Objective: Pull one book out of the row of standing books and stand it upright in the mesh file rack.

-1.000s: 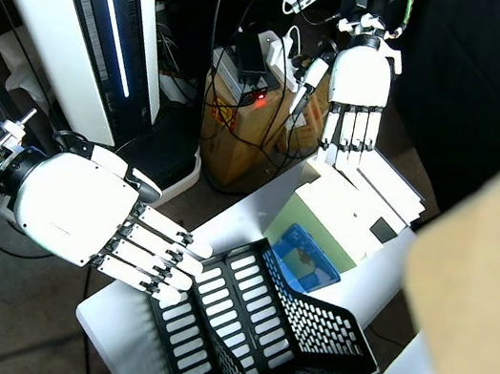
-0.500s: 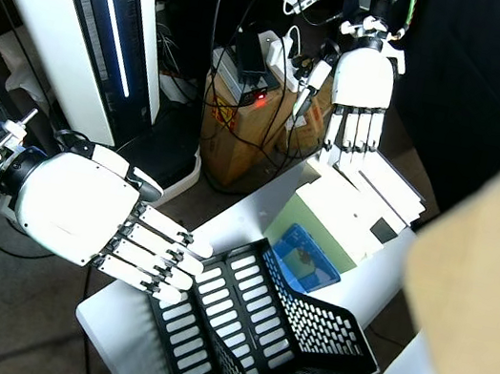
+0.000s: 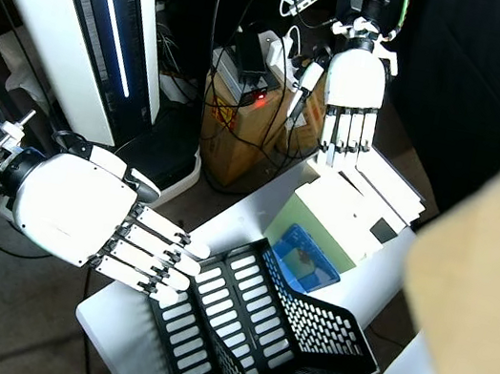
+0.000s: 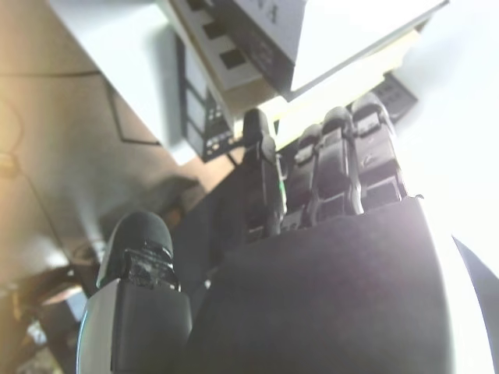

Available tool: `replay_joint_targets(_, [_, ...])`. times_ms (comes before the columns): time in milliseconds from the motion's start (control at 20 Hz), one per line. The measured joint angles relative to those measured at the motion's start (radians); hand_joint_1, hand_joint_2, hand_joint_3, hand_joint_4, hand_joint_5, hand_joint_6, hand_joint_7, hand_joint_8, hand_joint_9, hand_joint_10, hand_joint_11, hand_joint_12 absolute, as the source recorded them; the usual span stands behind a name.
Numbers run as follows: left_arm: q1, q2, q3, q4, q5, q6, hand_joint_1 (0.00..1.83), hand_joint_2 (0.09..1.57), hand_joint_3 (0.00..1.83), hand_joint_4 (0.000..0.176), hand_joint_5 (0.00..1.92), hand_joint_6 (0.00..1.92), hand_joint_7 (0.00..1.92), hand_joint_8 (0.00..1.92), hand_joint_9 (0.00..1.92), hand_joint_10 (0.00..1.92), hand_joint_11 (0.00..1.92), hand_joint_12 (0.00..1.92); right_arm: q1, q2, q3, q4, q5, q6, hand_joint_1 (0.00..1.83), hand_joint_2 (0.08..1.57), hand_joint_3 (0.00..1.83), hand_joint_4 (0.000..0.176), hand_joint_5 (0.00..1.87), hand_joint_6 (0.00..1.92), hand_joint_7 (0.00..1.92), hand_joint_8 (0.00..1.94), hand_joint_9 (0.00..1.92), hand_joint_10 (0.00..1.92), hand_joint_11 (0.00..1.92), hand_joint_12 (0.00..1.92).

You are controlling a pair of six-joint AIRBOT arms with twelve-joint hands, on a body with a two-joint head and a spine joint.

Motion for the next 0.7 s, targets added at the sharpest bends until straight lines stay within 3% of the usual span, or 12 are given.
replay_joint_targets(250, [0.029,0.022,-0.035,0.053,-0.015,-0.047,0.00,1.17,0.00,0.075,0.54,0.02,0.00,0.00,0.00,0.00,0.00,0.00,0.000,0.000,0.000,-0.001,0.000,0.001,0.41,1.31,0.00,0.000,0.00,0.00,0.00,0.00,0.00,0.00,0.00,0.00])
replay_joint_targets(350, [0.042,0.027,-0.048,0.082,-0.016,-0.071,0.00,1.17,0.00,0.060,0.56,0.03,0.00,0.00,0.00,0.00,0.00,0.00,0.000,0.000,0.000,0.000,-0.001,0.001,0.42,1.31,0.00,0.000,0.00,0.00,0.00,0.00,0.00,0.00,0.00,0.00])
replay_joint_targets(450, [0.053,0.027,-0.053,0.117,-0.012,-0.107,0.00,1.17,0.00,0.059,0.55,0.02,0.00,0.00,0.00,0.00,0.00,0.00,0.000,0.000,0.000,-0.003,0.000,0.001,0.41,1.31,0.00,0.000,0.00,0.00,0.00,0.00,0.00,0.00,0.00,0.00])
replay_joint_targets(500, [0.056,0.027,-0.058,0.135,-0.011,-0.123,0.00,1.17,0.00,0.047,0.55,0.02,0.00,0.00,0.00,0.00,0.00,0.00,0.000,0.000,0.000,-0.002,-0.002,0.001,0.41,1.31,0.00,0.000,0.00,0.00,0.00,0.00,0.00,0.00,0.00,0.00])
replay_joint_targets(550, [0.062,0.027,-0.058,0.148,-0.014,-0.135,0.00,1.17,0.00,0.047,0.55,0.02,0.00,0.00,0.00,0.00,0.00,0.00,0.000,0.000,0.000,0.000,-0.003,0.001,0.41,1.31,0.00,0.000,0.00,0.00,0.00,0.00,0.00,0.00,0.00,0.00])
replay_joint_targets(700, [0.082,0.032,-0.063,0.167,-0.023,-0.173,0.00,1.17,0.00,0.067,0.59,0.03,0.00,0.00,0.00,0.00,0.00,0.00,0.000,0.000,0.000,0.000,-0.002,0.002,0.42,1.31,0.00,0.000,0.00,0.00,0.00,0.00,0.00,0.00,0.00,0.00])
